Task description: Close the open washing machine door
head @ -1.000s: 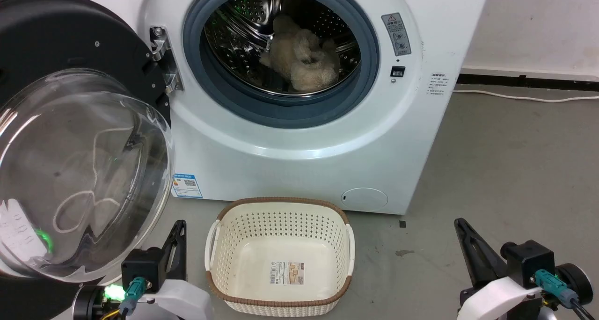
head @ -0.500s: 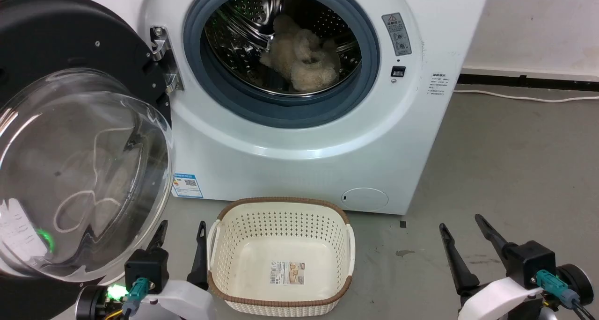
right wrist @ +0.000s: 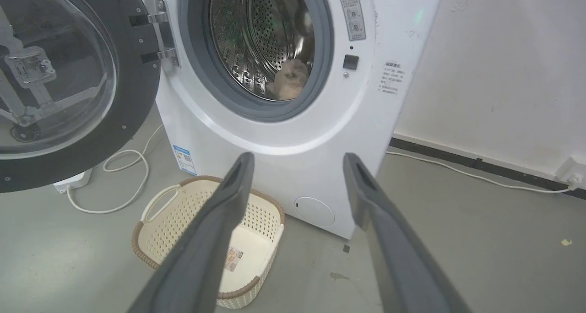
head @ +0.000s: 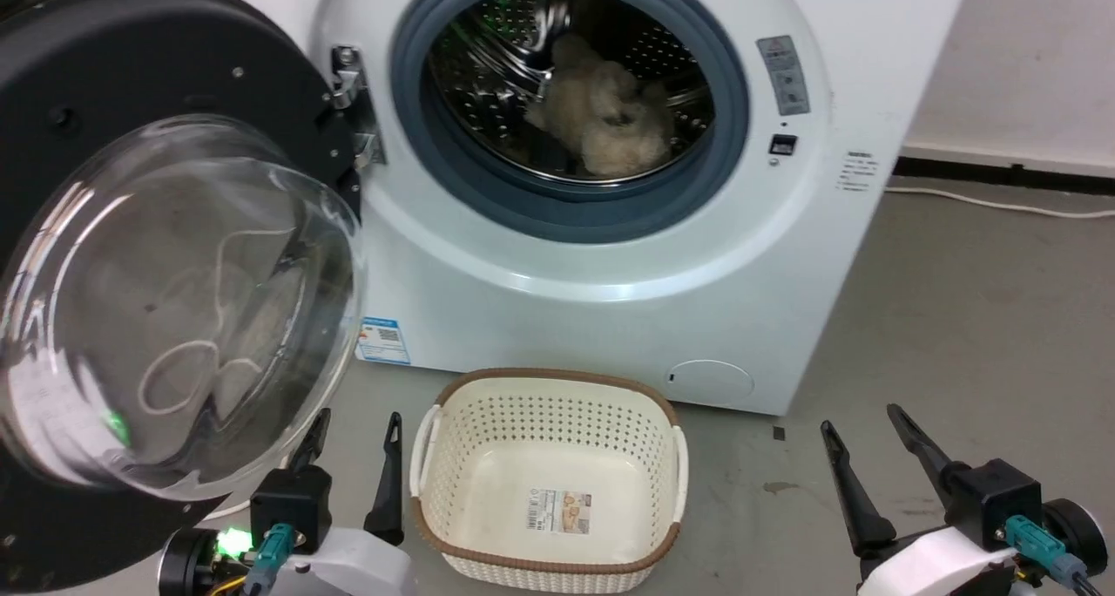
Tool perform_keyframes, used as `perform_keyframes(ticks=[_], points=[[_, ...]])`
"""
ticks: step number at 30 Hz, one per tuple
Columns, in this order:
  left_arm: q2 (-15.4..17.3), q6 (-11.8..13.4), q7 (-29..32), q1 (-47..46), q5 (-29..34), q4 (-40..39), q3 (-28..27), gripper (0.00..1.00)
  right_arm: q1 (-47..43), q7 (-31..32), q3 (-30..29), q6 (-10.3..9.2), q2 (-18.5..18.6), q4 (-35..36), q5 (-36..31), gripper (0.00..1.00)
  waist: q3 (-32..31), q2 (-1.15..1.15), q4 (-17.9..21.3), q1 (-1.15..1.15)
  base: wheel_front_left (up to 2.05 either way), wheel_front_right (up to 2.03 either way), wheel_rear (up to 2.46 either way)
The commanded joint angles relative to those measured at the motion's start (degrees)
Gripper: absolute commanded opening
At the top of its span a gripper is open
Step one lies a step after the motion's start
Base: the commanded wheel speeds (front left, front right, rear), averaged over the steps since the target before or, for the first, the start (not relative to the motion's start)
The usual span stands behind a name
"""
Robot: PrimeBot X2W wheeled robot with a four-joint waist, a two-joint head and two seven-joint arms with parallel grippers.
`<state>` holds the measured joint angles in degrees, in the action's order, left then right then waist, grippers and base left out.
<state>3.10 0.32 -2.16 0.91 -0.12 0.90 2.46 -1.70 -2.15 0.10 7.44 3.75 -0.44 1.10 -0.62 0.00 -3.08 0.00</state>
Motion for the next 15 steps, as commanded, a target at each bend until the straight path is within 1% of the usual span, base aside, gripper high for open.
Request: perform_keyframes(ticks=[1, 7, 15], points=[[0.44, 0.0, -0.65, -0.11, 0.2, 0.23, 0.43, 1.0, -0.73, -0.66, 0.24, 0.01, 0.56, 0.14, 0.77, 1.0, -0.21, 0.0, -1.01, 0.0, 0.0, 0.0, 0.0], [0.78, 0.1, -1.37, -0.13, 0.13, 0.36, 1.11, 1.0, -0.99, -1.38, 0.94, 0.01, 0.86, 0.04, 1.19, 1.0, -0.43, 0.0, -3.18, 0.0, 0.0, 0.0, 0.0], [1.14, 0.88, -2.33, 0.21, 0.2, -0.21, 1.86, 1.0, -0.31, -2.34, 2.72, 0.01, 1.86, -0.41, 2.04, 1.0, -0.18, 0.0, -5.36, 0.0, 0.0, 0.0, 0.0]])
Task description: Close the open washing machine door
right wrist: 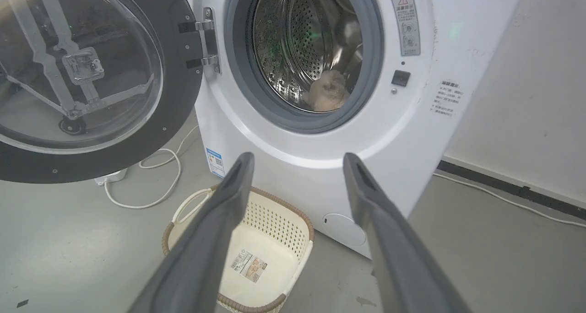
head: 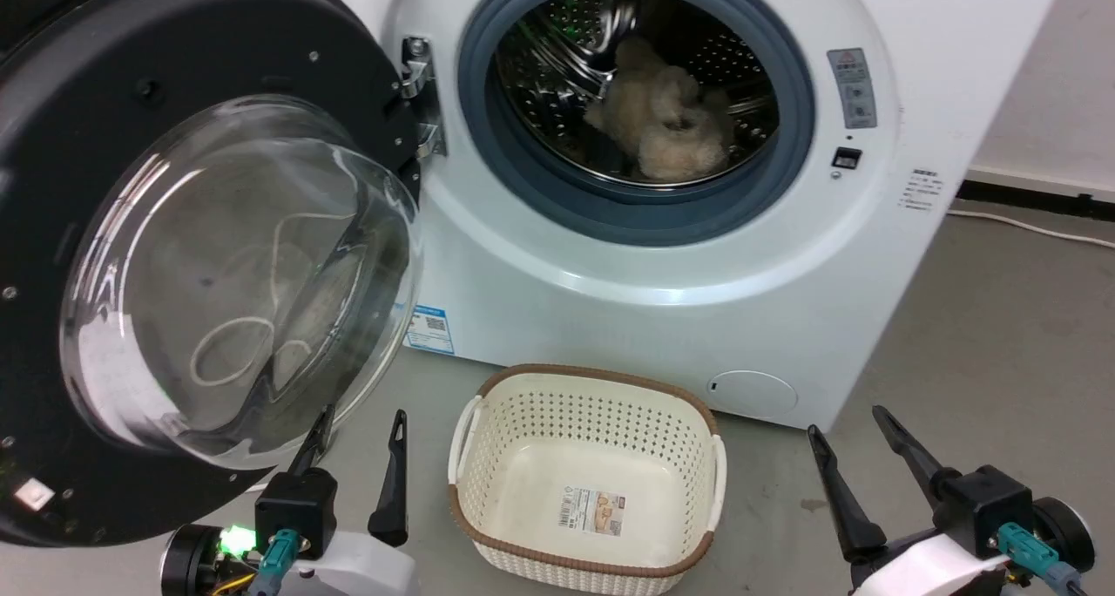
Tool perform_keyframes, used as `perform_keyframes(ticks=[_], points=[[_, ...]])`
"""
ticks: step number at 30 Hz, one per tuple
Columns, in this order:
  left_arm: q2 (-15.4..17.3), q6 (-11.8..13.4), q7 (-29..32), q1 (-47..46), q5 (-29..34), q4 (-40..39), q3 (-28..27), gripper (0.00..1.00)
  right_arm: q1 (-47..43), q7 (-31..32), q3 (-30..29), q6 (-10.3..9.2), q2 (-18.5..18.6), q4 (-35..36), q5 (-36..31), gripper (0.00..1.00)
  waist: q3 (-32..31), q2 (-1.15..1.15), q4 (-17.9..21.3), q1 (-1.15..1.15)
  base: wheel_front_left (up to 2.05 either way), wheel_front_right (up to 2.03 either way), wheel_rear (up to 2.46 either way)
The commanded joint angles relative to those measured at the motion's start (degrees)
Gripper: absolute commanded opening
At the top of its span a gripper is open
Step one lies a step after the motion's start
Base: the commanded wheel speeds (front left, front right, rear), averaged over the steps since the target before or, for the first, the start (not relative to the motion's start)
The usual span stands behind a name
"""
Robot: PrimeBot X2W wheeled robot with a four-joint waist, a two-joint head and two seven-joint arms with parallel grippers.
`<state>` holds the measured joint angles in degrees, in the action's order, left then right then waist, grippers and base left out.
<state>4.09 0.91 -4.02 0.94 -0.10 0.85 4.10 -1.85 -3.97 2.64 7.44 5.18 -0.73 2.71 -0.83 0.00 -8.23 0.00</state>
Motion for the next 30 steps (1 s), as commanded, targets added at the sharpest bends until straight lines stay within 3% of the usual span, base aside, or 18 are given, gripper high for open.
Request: perform_keyframes(ticks=[1, 30], points=[[0.22, 0.4, -0.59, 0.26, 0.19, -0.24, 0.29, 1.0, -0.08, -0.64, 0.42, 0.01, 0.57, -0.22, 0.54, 1.0, 0.05, 0.0, -0.46, 0.0, 0.0, 0.0, 0.0], [1.46, 2.95, -3.94, 2.17, -0.14, -1.14, 3.46, 1.0, 0.15, -3.99, 5.13, 0.02, 3.27, -1.84, 2.72, 1.0, -0.13, 0.0, -7.07, 0.0, 0.0, 0.0, 0.0]])
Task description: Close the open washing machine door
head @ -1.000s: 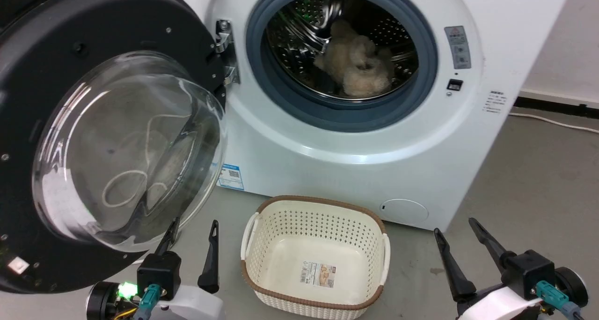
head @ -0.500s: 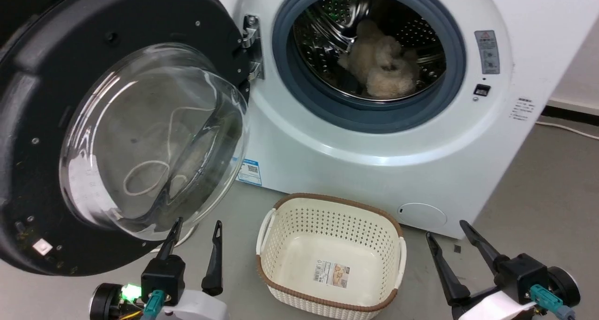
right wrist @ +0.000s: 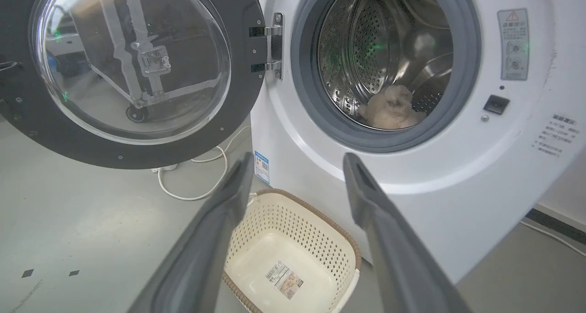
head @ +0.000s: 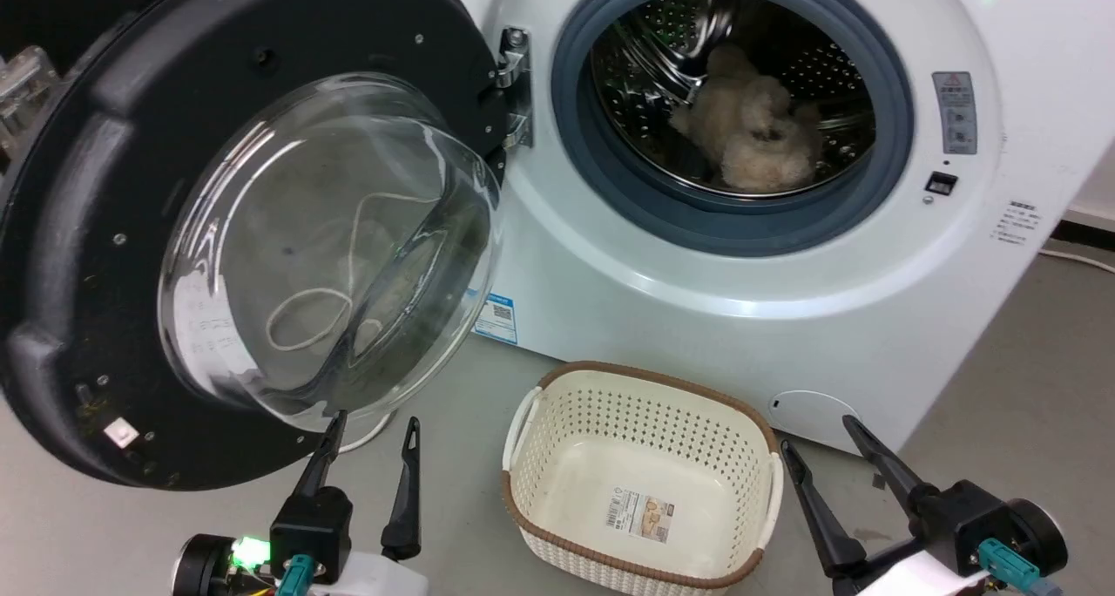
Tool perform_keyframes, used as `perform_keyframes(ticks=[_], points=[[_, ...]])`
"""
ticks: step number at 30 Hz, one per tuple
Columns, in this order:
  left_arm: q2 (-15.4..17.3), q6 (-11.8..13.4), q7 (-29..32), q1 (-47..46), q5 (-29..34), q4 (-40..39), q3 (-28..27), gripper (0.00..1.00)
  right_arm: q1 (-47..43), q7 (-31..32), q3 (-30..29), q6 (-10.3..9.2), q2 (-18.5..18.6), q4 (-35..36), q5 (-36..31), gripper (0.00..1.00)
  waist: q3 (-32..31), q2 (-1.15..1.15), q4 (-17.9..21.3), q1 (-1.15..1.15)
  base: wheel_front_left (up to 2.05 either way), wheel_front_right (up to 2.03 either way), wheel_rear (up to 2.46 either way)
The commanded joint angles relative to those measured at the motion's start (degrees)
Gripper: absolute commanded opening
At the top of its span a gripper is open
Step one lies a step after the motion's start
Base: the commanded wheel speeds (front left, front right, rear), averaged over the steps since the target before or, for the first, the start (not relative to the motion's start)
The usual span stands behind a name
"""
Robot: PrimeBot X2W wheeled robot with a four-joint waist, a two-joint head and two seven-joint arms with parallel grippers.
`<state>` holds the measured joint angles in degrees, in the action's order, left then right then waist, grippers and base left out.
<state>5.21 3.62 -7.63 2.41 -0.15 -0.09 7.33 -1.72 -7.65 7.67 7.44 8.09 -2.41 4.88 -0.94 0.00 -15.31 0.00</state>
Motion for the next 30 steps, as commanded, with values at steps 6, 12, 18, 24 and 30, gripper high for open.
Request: perform_keyframes(ticks=[6, 12, 18, 24, 30], points=[[0.61, 1.03, -1.04, 0.89, -0.12, -0.35, 0.72, 1.0, -0.12, -1.02, 1.12, 0.03, 0.78, -0.42, 1.05, 1.0, -0.11, 0.0, -1.36, 0.0, 0.0, 0.0, 0.0], [0.75, 1.72, -1.76, 1.28, -0.37, -0.37, 1.26, 1.0, -0.34, -1.74, 1.9, 0.03, 1.13, -0.9, 1.96, 1.0, -0.23, 0.0, -2.72, 0.0, 0.0, 0.0, 0.0], [0.69, 2.39, -2.48, 1.66, -0.8, -0.14, 1.76, 0.66, -0.72, -2.46, 2.48, 0.03, 1.47, -1.35, 2.75, 1.0, -0.35, 0.0, -4.09, 0.0, 0.0, 0.0, 0.0], [-0.24, 3.17, -3.44, 1.28, -3.08, -6.43, 0.07, 0.0, -2.16, -3.42, 2.58, 0.03, 1.46, -1.59, 3.87, 1.0, -0.69, 0.0, -5.85, 0.0, 0.0, 0.0, 0.0], [-0.57, 3.72, -4.39, -0.29, -7.07, -15.09, -9.03, 0.0, -3.83, -4.37, 2.38, 0.04, 1.69, -1.5, 4.81, 1.0, -1.36, 0.0, -7.13, 0.0, 0.0, 0.0, 0.0]])
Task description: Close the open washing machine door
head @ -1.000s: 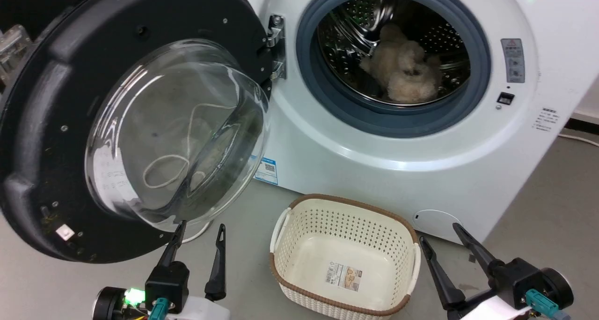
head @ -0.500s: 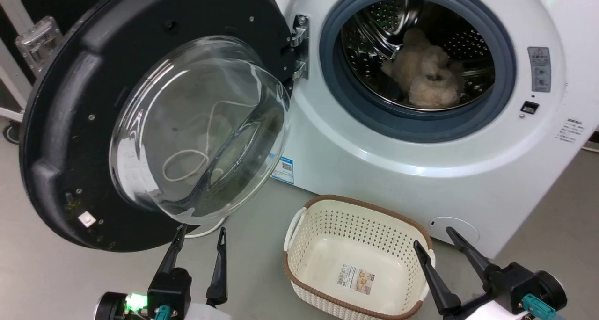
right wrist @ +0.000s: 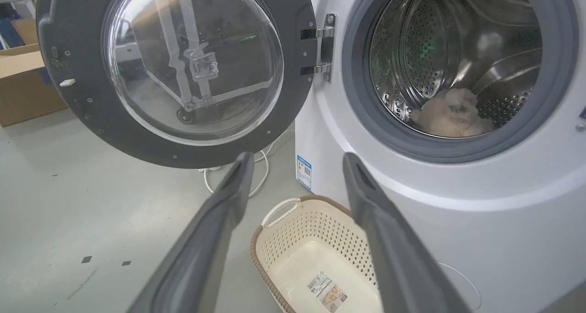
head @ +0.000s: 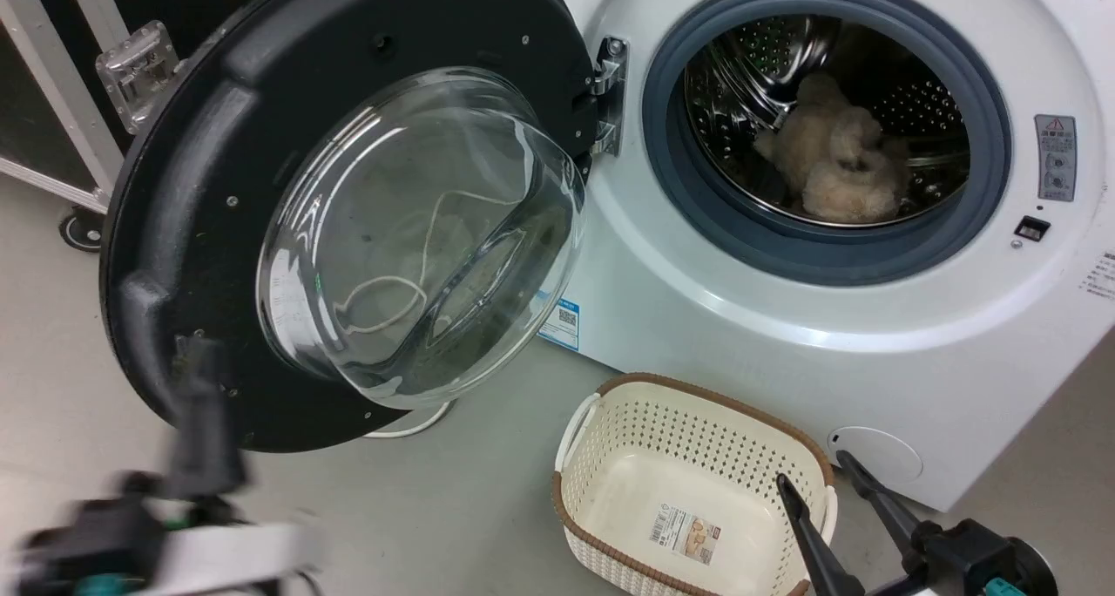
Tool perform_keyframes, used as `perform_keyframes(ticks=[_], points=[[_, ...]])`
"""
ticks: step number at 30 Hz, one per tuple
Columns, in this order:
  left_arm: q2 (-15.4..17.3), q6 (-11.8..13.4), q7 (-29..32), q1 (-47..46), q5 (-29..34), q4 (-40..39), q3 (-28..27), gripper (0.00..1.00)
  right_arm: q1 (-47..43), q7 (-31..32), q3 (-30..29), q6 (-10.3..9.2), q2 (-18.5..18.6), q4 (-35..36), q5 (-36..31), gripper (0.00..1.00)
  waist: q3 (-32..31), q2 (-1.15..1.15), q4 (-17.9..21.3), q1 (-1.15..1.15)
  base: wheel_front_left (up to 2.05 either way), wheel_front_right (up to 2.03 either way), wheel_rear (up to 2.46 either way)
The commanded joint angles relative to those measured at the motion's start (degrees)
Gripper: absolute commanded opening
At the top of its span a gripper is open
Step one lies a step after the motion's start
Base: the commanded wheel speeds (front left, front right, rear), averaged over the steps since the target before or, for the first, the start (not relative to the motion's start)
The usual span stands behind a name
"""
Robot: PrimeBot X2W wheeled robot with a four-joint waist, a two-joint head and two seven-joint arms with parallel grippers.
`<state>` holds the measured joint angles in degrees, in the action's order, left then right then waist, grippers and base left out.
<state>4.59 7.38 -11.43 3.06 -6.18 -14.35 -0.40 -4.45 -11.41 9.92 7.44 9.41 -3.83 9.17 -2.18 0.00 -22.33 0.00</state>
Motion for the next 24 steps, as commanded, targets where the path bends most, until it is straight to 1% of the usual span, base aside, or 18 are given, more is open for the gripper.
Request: perform_keyframes(ticks=[1, 4, 6, 8, 10, 13, 18, 19, 21, 24], points=[[-0.02, -0.27, -0.71, -1.5, -2.37, -1.55, -3.26, 0.0, -1.23, -0.74, 0.26, 0.04, 0.43, -0.05, 0.56, 1.0, -0.08, 0.0, -0.03, 0.0, 0.0, 0.0, 0.0], [-0.05, -1.44, -1.07, -3.78, -6.86, -2.53, -9.62, 0.0, -1.38, -1.1, 0.68, 0.04, 0.97, 0.13, 0.79, 1.0, 0.53, 0.0, 0.31, 0.0, 0.0, 0.0, 0.0], [0.73, -2.81, -1.31, -5.78, -10.24, -1.2, -13.37, 0.0, -1.32, -1.34, 1.01, 0.04, 1.56, 0.28, 1.08, 1.0, 1.19, 0.0, 0.58, 0.0, 0.0, 0.0, 0.0], [2.24, -3.92, -1.24, -8.39, -14.06, 1.49, -16.56, 0.0, -1.14, -1.58, 1.39, 0.04, 2.3, 0.55, 1.41, 1.0, 2.13, 0.0, 0.85, 0.0, 0.0, 0.0, 0.0], [4.0, -4.35, 0.26, -11.79, -18.57, 4.43, -19.62, 0.0, -0.89, -1.81, 1.91, 0.04, 3.18, 0.75, 1.84, 1.0, 3.05, 0.0, 1.21, 0.0, 0.0, 0.0, 0.0], [8.22, -4.53, 3.84, -16.43, -23.32, 8.85, -23.46, 0.0, -0.48, -2.17, 2.64, 0.04, 4.4, 0.97, 2.67, 1.0, 4.32, 0.0, 1.82, 0.0, 0.0, 0.0, 0.0], [14.12, -3.64, 14.09, -23.32, -33.06, 18.32, -28.55, 0.0, -0.2, -2.77, 3.82, 0.04, 6.1, 1.27, 3.92, 1.0, 5.81, 0.0, 2.67, 0.0, 0.0, 0.0, 0.0], [16.31, -2.61, 21.72, -27.27, -40.34, 24.31, -31.2, 0.0, -0.03, -3.13, 4.56, 0.04, 7.08, 1.2, 4.54, 1.0, 6.37, 0.0, 2.92, 0.0, 0.0, 0.0, 0.0], [17.59, -1.69, 26.61, -29.15, -44.24, 27.69, -32.38, 0.0, 0.12, -3.37, 5.05, 0.04, 7.67, 1.12, 5.01, 1.0, 6.63, 0.0, 3.08, 0.0, 0.0, 0.0, 0.0], [17.75, -0.05, 36.8, -31.61, -52.07, 32.26, -33.68, 0.0, 0.32, -3.59, 5.62, 0.05, 8.31, 1.04, 5.54, 1.0, 6.98, 0.0, 3.35, 0.0, 0.0, 0.0, 0.0]])
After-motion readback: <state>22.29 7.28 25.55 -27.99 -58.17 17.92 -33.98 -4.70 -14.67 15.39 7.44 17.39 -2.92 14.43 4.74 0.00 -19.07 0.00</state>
